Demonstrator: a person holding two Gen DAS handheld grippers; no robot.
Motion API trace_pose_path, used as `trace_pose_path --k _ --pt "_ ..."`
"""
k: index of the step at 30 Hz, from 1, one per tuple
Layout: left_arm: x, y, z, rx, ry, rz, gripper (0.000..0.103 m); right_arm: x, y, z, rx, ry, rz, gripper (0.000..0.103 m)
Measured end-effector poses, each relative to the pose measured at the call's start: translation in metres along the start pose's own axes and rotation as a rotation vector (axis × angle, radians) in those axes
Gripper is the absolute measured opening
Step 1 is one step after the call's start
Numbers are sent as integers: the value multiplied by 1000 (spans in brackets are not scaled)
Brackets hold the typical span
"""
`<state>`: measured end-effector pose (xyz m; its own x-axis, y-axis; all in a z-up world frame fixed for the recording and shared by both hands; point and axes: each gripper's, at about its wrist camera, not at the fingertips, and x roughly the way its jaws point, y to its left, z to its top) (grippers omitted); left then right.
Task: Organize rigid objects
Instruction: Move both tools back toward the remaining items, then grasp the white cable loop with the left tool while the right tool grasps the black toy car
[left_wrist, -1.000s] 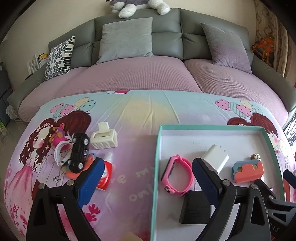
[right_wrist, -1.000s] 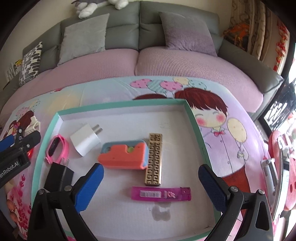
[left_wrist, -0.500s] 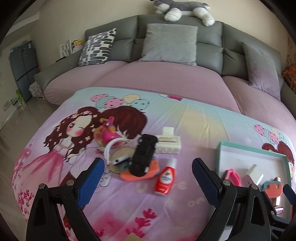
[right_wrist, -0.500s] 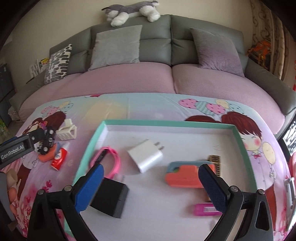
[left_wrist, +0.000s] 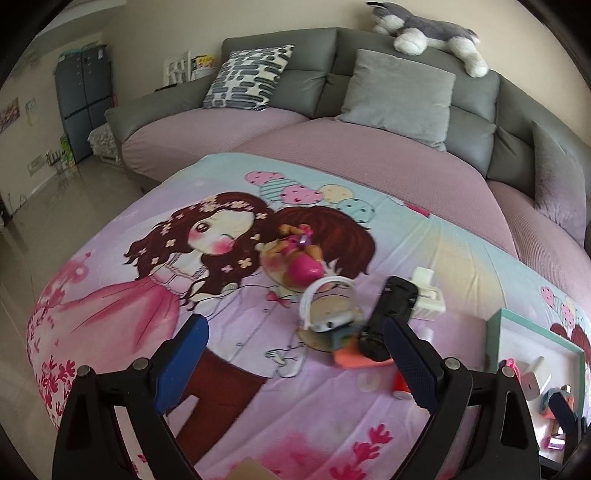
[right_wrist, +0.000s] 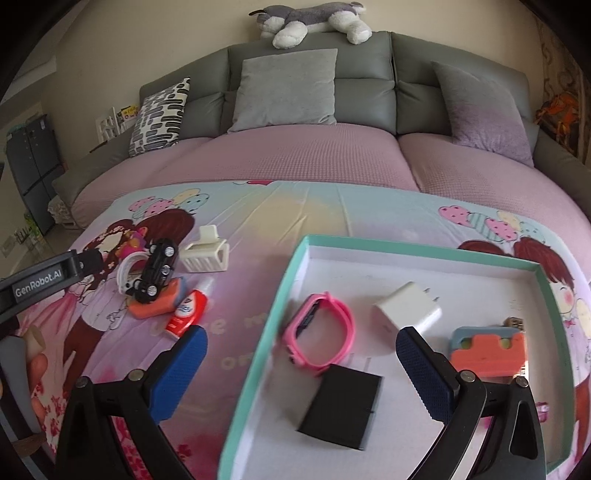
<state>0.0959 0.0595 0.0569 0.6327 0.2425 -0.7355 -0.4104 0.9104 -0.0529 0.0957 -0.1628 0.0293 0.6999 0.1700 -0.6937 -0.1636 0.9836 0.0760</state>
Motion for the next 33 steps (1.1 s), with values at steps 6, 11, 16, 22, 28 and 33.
trace_pose_path --k 6,11,16,22,28,33 --pt "13 35 3 -77 18 -1 96 5 29 2 -54 -4 20 103" --pt "29 49 0 -123 51 -8 96 12 51 5 -76 14 63 101" --pt "37 52 1 -137 55 -45 96 21 74 11 -110 28 74 91" --pt "50 53 3 -139 71 -59 96 35 90 22 -115 41 105 81" --pt "68 54 4 -146 119 -82 96 45 92 39 -45 54 185 75" --pt "75 42 6 -90 127 -99 96 59 92 52 23 90 252 66"
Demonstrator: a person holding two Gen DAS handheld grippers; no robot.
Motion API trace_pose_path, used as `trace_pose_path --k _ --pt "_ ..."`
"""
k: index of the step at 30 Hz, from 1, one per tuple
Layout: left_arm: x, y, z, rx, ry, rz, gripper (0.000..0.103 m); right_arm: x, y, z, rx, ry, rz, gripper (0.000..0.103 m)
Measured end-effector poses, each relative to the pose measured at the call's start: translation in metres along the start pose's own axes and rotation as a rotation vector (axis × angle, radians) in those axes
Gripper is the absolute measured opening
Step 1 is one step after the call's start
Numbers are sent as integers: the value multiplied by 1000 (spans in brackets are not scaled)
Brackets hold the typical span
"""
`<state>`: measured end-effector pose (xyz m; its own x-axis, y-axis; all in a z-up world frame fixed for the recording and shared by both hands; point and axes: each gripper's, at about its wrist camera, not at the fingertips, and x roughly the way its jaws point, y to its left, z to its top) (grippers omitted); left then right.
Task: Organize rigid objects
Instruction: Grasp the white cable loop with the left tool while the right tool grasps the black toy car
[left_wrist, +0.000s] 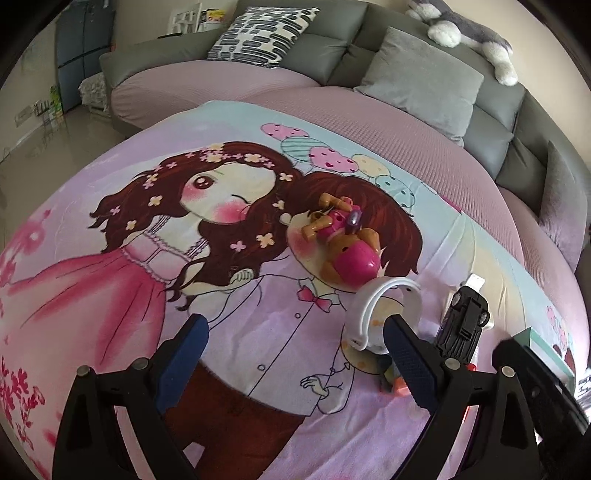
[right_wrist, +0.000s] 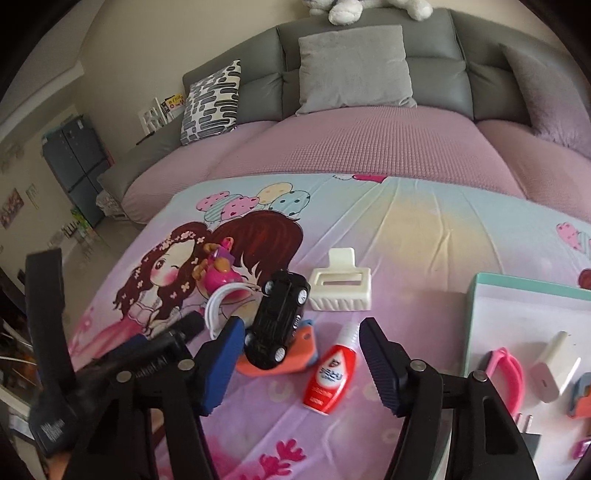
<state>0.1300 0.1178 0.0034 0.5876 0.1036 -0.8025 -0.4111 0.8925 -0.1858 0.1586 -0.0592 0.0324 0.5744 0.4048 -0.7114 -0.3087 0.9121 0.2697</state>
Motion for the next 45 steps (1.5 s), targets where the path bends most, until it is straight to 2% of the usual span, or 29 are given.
trace_pose_path --k 4,16,18,20,24,26,27,29,36,38,45 --pt "7 -10 2 43 3 14 96 12 -2 6 26 26 35 54" --pt "17 -23 4 110 -31 34 95 37 -5 12 87 79 100 47" --pt "18 -25 3 117 -33 40 90 38 -5 12 91 82 102 45" --pt "19 -27 3 125 -35 42 78 40 -6 12 99 85 109 45" --pt "19 -30 2 146 -41 24 64 43 -8 12 113 92 125 39" --pt "19 -34 2 160 -40 9 52 45 -9 12 124 95 135 39" --pt "19 -36 1 167 -41 6 51 45 -10 12 124 94 137 34" --pt "20 -39 0 184 -38 -5 41 45 -9 11 123 96 142 33" --pt "22 -41 0 187 -30 -13 27 50 -11 11 141 114 163 31" --pt "24 -40 -1 187 -20 -19 9 52 -9 12 129 123 140 31" --pt "22 -34 -1 162 -26 -22 9 56 -8 13 104 139 113 31"
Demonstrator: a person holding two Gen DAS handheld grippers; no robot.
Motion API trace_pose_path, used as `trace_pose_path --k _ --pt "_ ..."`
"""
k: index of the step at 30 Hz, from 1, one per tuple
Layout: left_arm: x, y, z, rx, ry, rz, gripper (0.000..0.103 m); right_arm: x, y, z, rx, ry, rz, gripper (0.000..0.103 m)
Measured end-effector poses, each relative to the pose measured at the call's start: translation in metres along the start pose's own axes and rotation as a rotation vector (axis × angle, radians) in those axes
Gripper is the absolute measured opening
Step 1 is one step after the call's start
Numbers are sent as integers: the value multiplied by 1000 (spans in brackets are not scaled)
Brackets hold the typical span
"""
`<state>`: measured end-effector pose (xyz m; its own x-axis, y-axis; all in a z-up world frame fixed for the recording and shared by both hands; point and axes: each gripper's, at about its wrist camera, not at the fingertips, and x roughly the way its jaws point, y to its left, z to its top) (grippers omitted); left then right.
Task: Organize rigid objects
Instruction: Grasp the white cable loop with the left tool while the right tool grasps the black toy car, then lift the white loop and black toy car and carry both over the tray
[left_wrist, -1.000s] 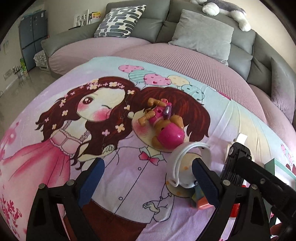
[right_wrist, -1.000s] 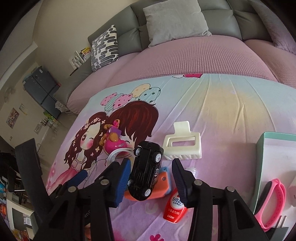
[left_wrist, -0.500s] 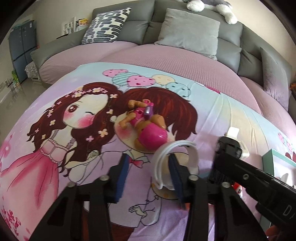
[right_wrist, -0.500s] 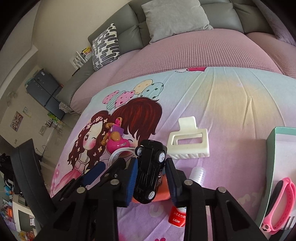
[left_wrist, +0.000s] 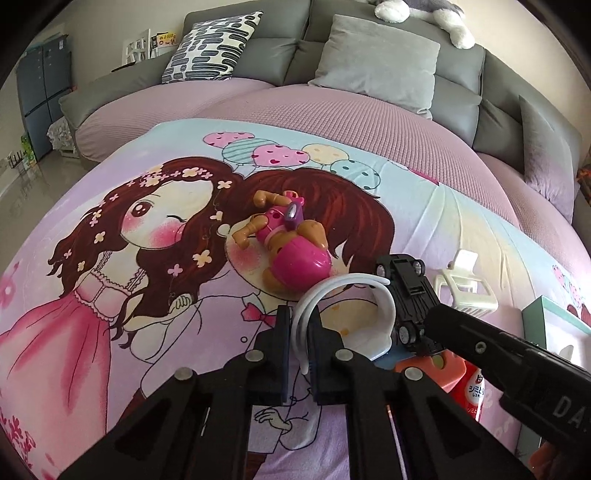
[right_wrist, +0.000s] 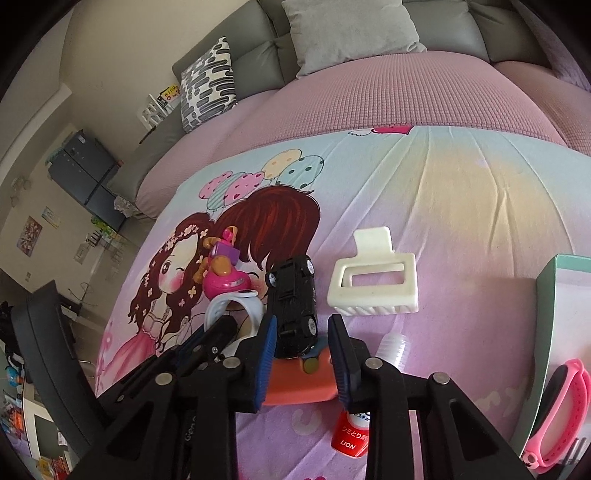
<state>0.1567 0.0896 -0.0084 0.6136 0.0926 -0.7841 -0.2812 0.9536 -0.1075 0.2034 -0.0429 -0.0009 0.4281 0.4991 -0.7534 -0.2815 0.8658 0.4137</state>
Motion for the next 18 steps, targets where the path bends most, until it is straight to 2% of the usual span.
trace_pose_path --k 4,7,16,18 --pt "-9 14 0 -38 -10 32 8 4 8 3 -54 4 -27 31" --pt "-16 23 -1 -44 -9 84 8 8 13 5 -78 13 -39 31" --pt "-23 43 -2 -59 9 169 8 23 33 7 -191 29 -100 32" --pt "-24 46 -3 -63 13 178 8 27 35 7 -206 35 -110 36"
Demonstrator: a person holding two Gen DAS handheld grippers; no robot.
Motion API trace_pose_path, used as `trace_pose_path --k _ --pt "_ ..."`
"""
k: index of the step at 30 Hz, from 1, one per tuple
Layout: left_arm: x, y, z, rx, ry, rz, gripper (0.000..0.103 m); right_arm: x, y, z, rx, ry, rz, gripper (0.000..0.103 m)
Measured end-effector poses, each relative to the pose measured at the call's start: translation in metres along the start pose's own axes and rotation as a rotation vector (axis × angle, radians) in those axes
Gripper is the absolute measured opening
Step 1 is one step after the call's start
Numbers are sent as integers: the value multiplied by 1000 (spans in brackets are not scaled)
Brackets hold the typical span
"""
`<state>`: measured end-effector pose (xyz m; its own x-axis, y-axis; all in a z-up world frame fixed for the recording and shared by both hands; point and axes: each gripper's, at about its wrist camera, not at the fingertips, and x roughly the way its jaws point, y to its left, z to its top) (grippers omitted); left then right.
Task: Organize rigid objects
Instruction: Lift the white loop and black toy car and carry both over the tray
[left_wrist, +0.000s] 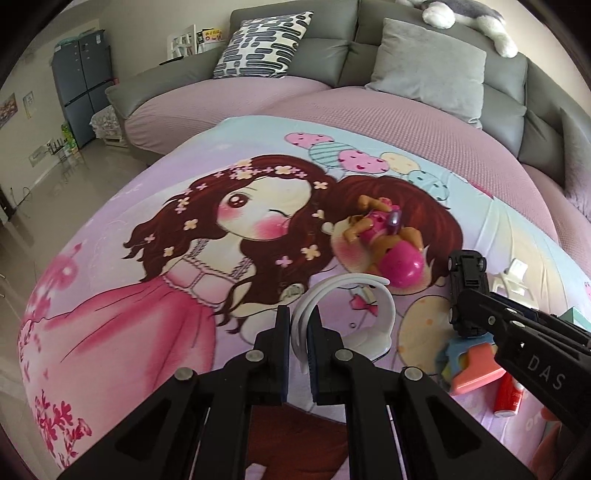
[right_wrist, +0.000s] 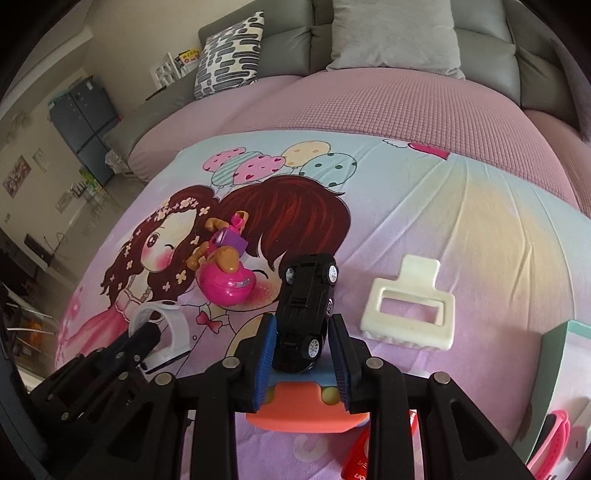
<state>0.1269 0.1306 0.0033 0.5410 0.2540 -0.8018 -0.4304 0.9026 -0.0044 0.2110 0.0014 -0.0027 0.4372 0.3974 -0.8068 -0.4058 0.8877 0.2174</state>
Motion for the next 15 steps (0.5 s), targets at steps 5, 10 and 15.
trace_pose_path --k 5,10,15 --pt "3 2 -1 -5 15 8 9 9 7 4 -30 12 -30 39" --pt "5 3 -3 -8 22 6 9 18 13 7 -51 21 -60 39" --pt "8 3 -3 -9 28 5 9 22 16 6 -69 19 -76 38"
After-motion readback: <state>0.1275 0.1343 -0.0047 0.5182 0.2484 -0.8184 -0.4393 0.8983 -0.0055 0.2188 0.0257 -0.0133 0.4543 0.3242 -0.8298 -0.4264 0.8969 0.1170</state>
